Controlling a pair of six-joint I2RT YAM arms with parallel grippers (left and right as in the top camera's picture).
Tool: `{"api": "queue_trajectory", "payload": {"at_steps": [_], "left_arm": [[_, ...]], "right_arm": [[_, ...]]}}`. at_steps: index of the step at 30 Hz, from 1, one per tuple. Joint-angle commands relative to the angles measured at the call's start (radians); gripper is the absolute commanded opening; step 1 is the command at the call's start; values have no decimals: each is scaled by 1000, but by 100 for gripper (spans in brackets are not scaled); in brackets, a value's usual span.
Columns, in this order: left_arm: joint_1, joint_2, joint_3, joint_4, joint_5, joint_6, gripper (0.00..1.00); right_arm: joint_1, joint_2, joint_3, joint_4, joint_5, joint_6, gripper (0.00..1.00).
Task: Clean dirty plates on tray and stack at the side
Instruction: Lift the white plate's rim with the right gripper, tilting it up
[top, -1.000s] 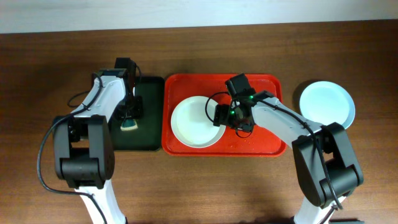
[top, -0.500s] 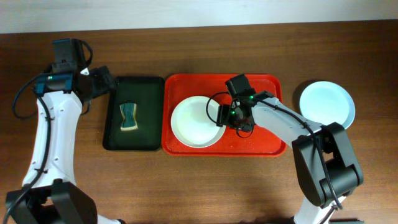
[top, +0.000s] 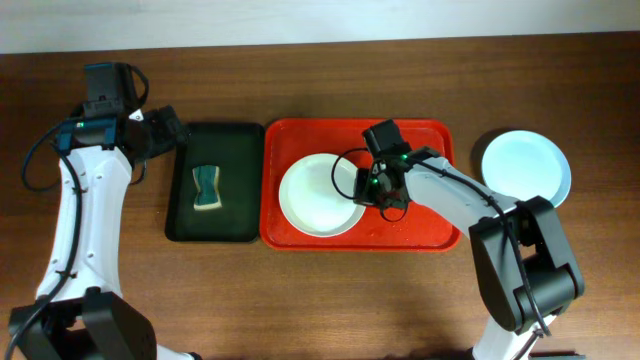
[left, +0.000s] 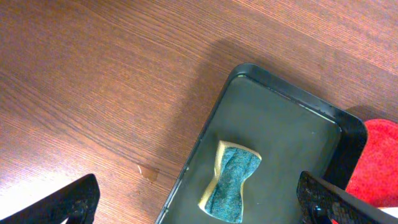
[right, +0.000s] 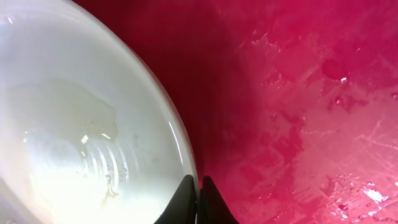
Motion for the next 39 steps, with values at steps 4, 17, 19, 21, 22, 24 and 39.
{"api": "queue_trajectory", "payload": {"at_steps": [4, 17, 19, 21, 22, 24, 39], "left_arm": [[2, 4, 3, -2, 8, -13, 99], [2, 4, 3, -2, 8, -13, 99], [2, 4, 3, -2, 8, -13, 99], [2, 4, 3, -2, 8, -13, 99], [2, 4, 3, -2, 8, -13, 99], [2, 4, 3, -2, 8, -13, 99], [2, 4, 3, -1, 8, -13, 100]], "right_arm": [[-56, 18, -10, 3, -52, 3, 4], [-84, 18, -10, 30, -203, 7, 4], [-87, 18, -10, 35, -205, 9, 4], [-95, 18, -10, 39, -213, 40, 4], [-102, 18, -10, 51, -233, 42, 4], [-116, 18, -10, 89, -291, 40, 4], [-99, 16, 122, 29, -323, 119, 4]]}}
